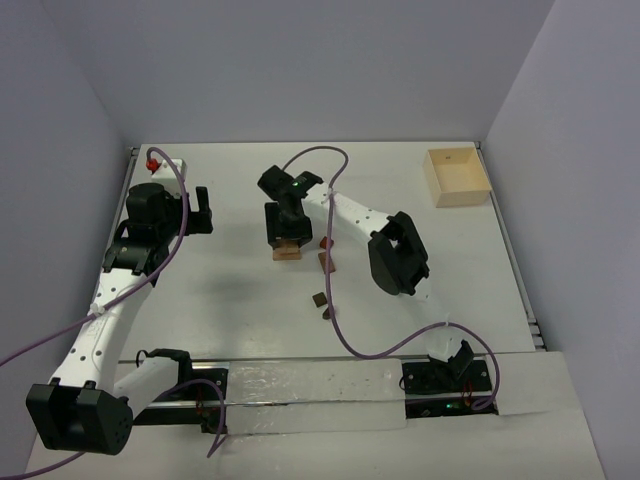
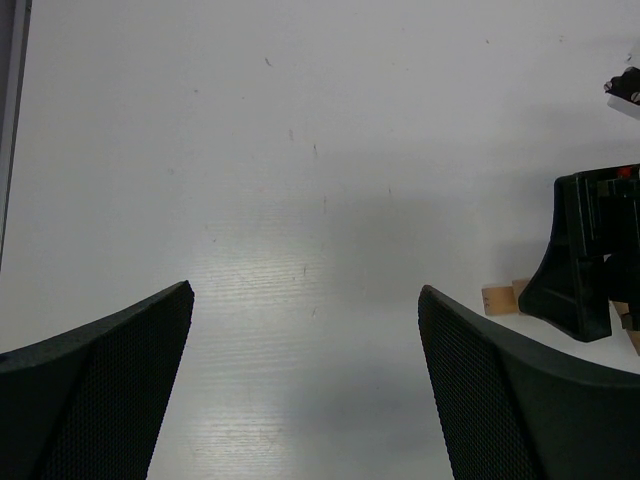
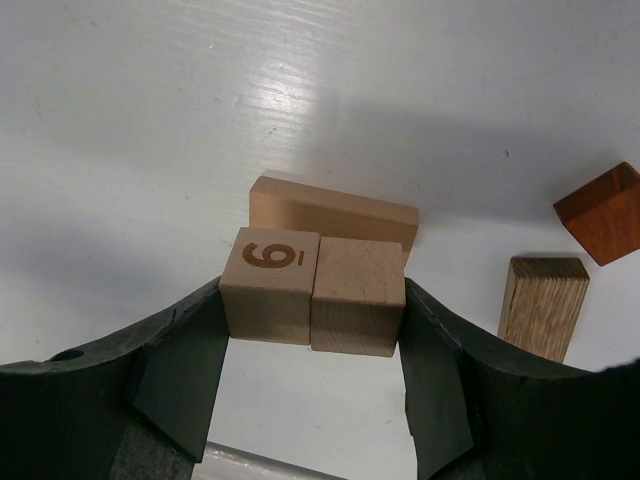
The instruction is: Build the wood block tower
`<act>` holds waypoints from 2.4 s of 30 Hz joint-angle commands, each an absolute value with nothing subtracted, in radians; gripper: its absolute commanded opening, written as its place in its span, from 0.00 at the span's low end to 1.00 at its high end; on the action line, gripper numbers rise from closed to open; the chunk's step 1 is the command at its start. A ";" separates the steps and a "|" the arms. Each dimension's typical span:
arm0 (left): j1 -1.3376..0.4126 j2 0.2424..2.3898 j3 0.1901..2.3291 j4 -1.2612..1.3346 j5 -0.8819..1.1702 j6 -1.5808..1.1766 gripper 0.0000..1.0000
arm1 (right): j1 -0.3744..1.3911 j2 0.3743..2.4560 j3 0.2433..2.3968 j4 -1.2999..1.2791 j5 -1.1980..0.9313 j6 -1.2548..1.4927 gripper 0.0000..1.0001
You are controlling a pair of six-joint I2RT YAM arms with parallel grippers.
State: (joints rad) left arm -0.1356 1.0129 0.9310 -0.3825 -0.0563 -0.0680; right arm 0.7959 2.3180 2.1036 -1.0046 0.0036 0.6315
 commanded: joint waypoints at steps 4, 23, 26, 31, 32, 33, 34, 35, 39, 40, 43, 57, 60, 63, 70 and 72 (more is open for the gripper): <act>-0.130 1.021 0.939 -0.327 -0.060 -0.082 0.99 | 0.795 2.333 2.126 -0.993 0.054 0.644 0.00; -0.130 1.020 0.933 -0.330 -0.057 -0.078 0.99 | 0.807 2.369 2.165 -0.986 0.012 0.635 0.00; -0.130 1.021 0.933 -0.328 -0.058 -0.078 0.99 | 0.807 2.371 2.201 -0.986 0.014 0.631 0.00; -0.130 1.026 0.934 -0.328 -0.054 -0.078 0.99 | 0.808 2.345 2.238 -0.977 0.041 0.635 0.00; -0.130 1.026 0.936 -0.328 -0.054 -0.080 0.99 | 0.807 2.339 2.234 -0.977 0.041 0.639 0.00; -0.130 1.026 0.939 -0.328 -0.052 -0.080 0.99 | 0.808 2.334 2.225 -0.977 0.037 0.642 0.00; -0.130 1.025 0.940 -0.329 -0.053 -0.080 0.99 | 0.809 2.328 2.211 -0.976 0.033 0.644 0.00; -0.130 1.025 0.940 -0.330 -0.053 -0.080 0.99 | 0.810 2.323 2.198 -0.975 0.030 0.644 0.00; -0.130 1.023 0.939 -0.330 -0.053 -0.081 0.99 | 0.809 2.309 2.146 -0.968 0.033 0.642 0.00; -0.130 1.023 0.939 -0.329 -0.054 -0.081 0.99 | 0.810 2.306 2.137 -0.966 0.034 0.641 0.00; -0.130 1.019 0.936 -0.328 -0.057 -0.081 0.99 | 0.811 2.297 2.108 -0.963 0.039 0.638 0.00; -0.130 1.014 0.923 -0.325 -0.061 -0.077 0.99 | 0.818 2.306 2.097 -0.960 0.038 0.639 0.00; -0.130 1.014 0.922 -0.323 -0.061 -0.077 0.99 | 0.821 2.304 2.097 -0.960 0.042 0.638 0.00; -0.130 1.016 0.922 -0.323 -0.058 -0.078 0.99 | 0.821 2.304 2.099 -0.960 0.047 0.636 0.01; -0.130 1.015 0.922 -0.324 -0.059 -0.077 0.99 | 0.821 2.316 2.100 -0.960 0.057 0.630 0.07; -0.130 1.014 0.922 -0.323 -0.058 -0.077 0.99 | 0.821 2.316 2.100 -0.960 0.060 0.630 0.09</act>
